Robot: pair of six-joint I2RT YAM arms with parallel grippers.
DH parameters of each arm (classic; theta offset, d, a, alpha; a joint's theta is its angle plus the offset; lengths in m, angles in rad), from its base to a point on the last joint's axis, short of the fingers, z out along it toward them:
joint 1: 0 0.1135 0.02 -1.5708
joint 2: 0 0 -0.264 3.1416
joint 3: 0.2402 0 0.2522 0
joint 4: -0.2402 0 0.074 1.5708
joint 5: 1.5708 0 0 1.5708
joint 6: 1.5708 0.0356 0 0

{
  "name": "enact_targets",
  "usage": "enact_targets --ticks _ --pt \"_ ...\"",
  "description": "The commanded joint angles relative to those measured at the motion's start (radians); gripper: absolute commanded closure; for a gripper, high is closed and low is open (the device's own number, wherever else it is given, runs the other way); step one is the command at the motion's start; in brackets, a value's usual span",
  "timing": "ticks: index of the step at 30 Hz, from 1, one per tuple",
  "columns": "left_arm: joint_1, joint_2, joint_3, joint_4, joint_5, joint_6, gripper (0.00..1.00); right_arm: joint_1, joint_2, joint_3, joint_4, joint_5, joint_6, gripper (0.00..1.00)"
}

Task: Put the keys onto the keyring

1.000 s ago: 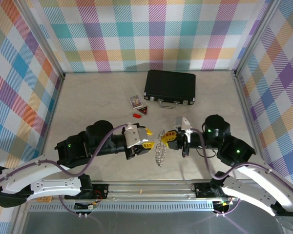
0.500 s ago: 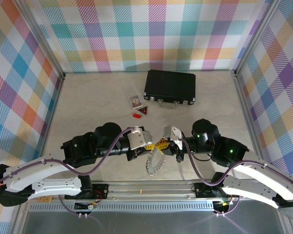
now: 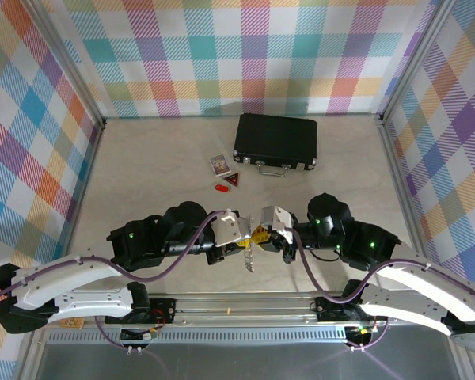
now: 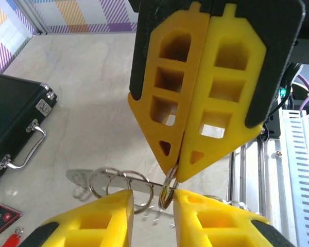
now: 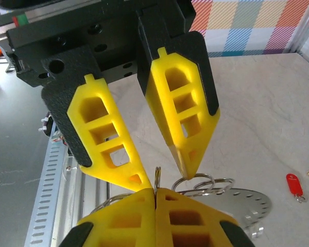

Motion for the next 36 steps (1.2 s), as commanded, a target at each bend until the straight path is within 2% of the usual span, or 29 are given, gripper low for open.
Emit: enact_targets --ticks 1,8,12,14,22,24,28,36 --pt "-0.004 -0.005 -0.011 0.010 0.006 -0.012 0.75 0.013 0.005 0.041 0.014 -0.006 -0.021 1.00" --pt "-0.005 -0.009 -0.013 0.011 0.005 -0.013 0.79 0.028 0.016 0.046 -0.002 0.008 -0.031 1.00" --pt "-0.005 -0.008 -0.015 0.009 0.006 -0.013 0.90 0.037 0.027 0.054 -0.016 0.029 -0.038 1.00" --pt "-0.005 -0.005 -0.015 0.007 0.006 -0.015 0.99 0.042 0.033 0.057 -0.020 0.037 -0.039 1.00" --pt "-0.005 -0.045 -0.047 0.052 0.044 -0.036 1.00 0.046 0.008 0.052 0.010 0.038 -0.020 1.00" --pt "-0.004 -0.071 -0.079 0.099 0.060 -0.051 1.00 0.045 -0.017 0.030 0.049 0.017 0.000 0.94" --pt "-0.005 -0.140 -0.157 0.236 0.081 -0.082 1.00 0.044 -0.065 -0.012 0.131 -0.007 0.052 0.72" --pt "-0.003 -0.260 -0.273 0.499 0.176 -0.148 1.00 0.045 -0.214 -0.114 0.309 0.049 0.178 0.65"
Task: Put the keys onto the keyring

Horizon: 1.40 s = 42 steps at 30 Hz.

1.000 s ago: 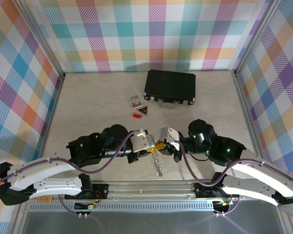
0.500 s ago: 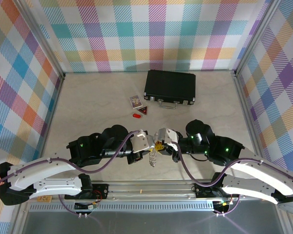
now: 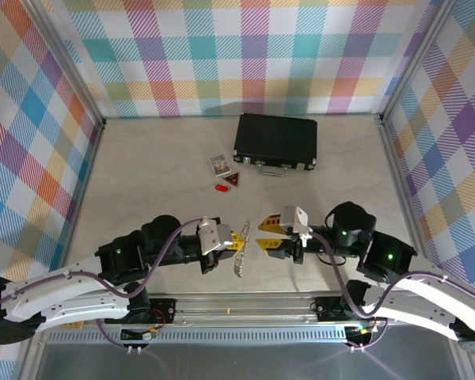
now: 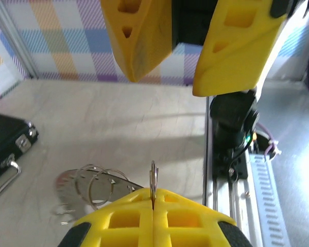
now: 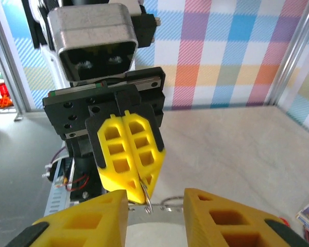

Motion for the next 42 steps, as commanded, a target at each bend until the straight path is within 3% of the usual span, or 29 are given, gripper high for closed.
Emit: enact_targets --ticks 1,11,17,37,42 --pt "-0.003 -0.045 -0.032 0.221 0.075 -0.052 1.00 0.005 -0.052 -0.038 0.136 0.009 0.094 0.64" --pt "-0.004 -0.048 -0.070 0.368 0.154 -0.084 1.00 0.005 -0.004 -0.004 0.149 -0.153 0.112 0.64" --pt "-0.004 -0.045 -0.078 0.387 0.158 -0.094 1.00 0.005 0.014 0.006 0.123 -0.169 0.102 0.65" --pt "-0.005 -0.024 -0.093 0.410 0.182 -0.115 1.00 0.005 0.040 -0.013 0.177 -0.185 0.122 0.82" --pt "-0.004 -0.027 -0.101 0.415 0.177 -0.118 1.00 0.005 0.044 -0.015 0.163 -0.174 0.115 0.94"
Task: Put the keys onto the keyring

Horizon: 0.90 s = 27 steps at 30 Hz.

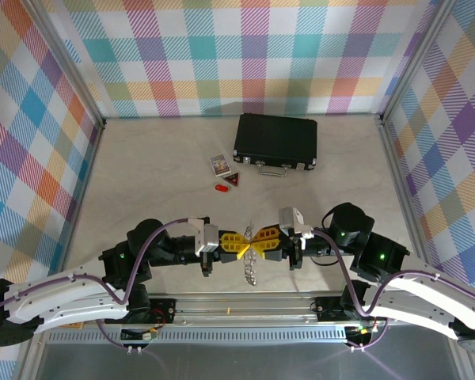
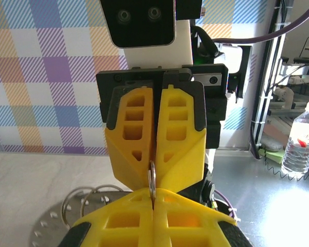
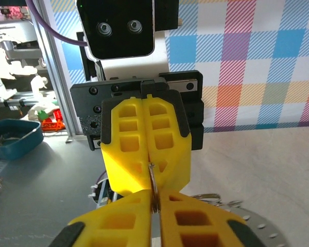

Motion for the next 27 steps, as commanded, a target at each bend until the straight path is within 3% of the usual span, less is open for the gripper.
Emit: enact_targets --ticks 1,5,8,10,19,27 --pt "-0.004 -0.009 -0.009 0.061 0.010 -0.018 1.00 0.004 0.000 0.014 0.023 0.002 -0.004 0.96" --pt "-0.004 -0.019 0.009 -0.022 -0.057 -0.002 0.97 0.004 0.008 0.055 -0.073 0.032 -0.052 1.00" --pt "-0.002 -0.028 0.049 -0.164 -0.126 0.042 0.78 0.004 0.043 0.114 -0.189 0.053 -0.131 1.00" --pt "-0.004 -0.024 0.086 -0.262 -0.171 0.071 0.72 0.005 0.056 0.138 -0.245 0.076 -0.161 1.00" --pt "-0.005 0.048 0.189 -0.461 -0.196 0.114 0.71 0.007 0.113 0.194 -0.356 0.125 -0.222 1.00" --pt "-0.005 0.079 0.182 -0.410 -0.169 0.114 0.76 0.007 0.124 0.194 -0.344 0.114 -0.226 1.00"
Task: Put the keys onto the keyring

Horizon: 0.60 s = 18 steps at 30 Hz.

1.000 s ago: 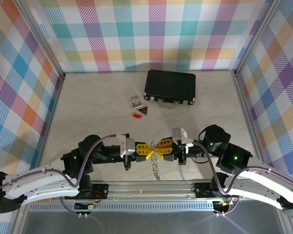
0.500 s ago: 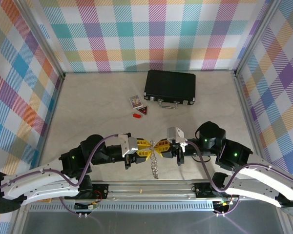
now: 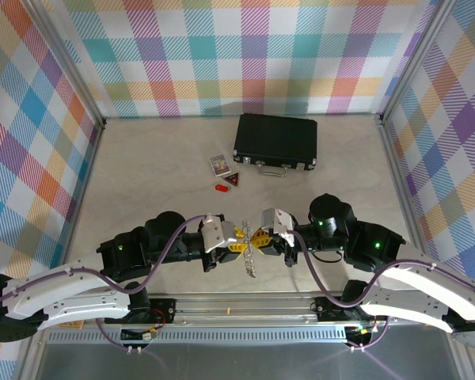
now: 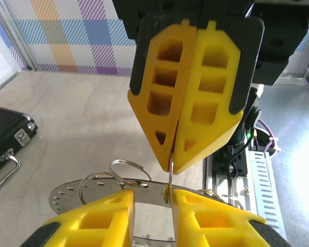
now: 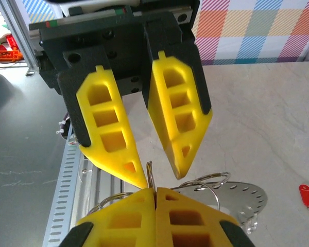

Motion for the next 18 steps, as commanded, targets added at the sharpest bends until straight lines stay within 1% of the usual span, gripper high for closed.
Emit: enact_targets --ticks 1,4,6,8,10,11,18 --pt "-0.005 -0.009 0.013 0.037 0.013 0.010 0.78 0.006 -0.005 0.035 0.017 -0.008 -0.020 1.00" --pt "-0.003 -0.005 0.013 0.040 0.014 0.009 0.81 0.007 -0.007 0.033 0.016 -0.014 -0.020 1.00" --pt "-0.005 -0.005 0.015 0.040 0.018 0.006 0.81 0.008 -0.008 0.030 0.012 -0.012 -0.023 1.00" --pt "-0.004 -0.005 0.016 0.039 0.022 0.004 0.78 0.008 -0.009 0.029 0.012 -0.012 -0.023 1.00" --pt "-0.003 -0.010 0.015 0.042 0.025 0.002 0.72 0.011 -0.014 0.027 0.017 -0.017 -0.023 1.00" --pt "-0.005 -0.010 0.013 0.046 0.025 0.000 0.71 0.011 -0.014 0.027 0.018 -0.017 -0.024 1.00" --pt "-0.002 -0.017 0.008 0.057 0.024 -0.009 0.77 0.014 -0.009 0.026 0.016 -0.016 -0.031 1.00"
